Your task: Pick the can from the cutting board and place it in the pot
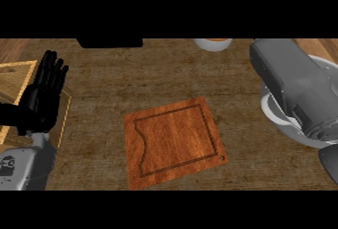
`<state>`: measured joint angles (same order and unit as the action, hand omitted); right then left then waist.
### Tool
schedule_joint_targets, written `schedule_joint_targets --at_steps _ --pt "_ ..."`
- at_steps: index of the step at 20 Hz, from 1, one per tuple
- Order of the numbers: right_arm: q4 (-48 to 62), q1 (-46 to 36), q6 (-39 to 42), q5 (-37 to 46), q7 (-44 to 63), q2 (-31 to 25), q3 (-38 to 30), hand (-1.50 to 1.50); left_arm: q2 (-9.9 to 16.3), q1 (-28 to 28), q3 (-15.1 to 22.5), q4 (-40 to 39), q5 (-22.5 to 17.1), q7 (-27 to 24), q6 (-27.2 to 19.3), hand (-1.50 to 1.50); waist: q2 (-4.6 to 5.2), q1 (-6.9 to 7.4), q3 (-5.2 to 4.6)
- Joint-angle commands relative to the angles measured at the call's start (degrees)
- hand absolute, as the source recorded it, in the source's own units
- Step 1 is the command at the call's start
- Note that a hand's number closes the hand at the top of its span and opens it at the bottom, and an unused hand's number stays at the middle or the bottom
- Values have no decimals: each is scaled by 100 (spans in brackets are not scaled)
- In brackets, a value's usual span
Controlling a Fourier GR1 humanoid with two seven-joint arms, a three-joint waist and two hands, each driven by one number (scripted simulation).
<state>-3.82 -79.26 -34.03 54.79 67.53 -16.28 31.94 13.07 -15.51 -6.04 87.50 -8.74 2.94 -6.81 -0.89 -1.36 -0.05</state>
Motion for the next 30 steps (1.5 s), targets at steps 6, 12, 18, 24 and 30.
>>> schedule_joint_targets --at_steps 6,12,18,24,30 --pt "-259 821 -784 -194 283 -785 -305 150 -79 -8 -57 3 55 73 -181 0 -54 -229 1" --pt "-935 1823 -1193 -443 -402 -1219 -587 150 -12 368 -79 335 -43 104 -13 0 -53 -166 -3" --pt "-1659 2883 -1403 -615 -598 -1782 -853 150 -153 547 1 214 32 -308 90 0 18 -47 -3" --pt "-2581 3782 -922 -1753 -1363 -1935 -1649 150 -95 282 57 414 64 156 3 0 18 -36 7" --pt "-3271 4409 -884 -2691 -2460 -1769 -2272 -150 -56 66 -72 85 -66 16 187 0 85 93 7"
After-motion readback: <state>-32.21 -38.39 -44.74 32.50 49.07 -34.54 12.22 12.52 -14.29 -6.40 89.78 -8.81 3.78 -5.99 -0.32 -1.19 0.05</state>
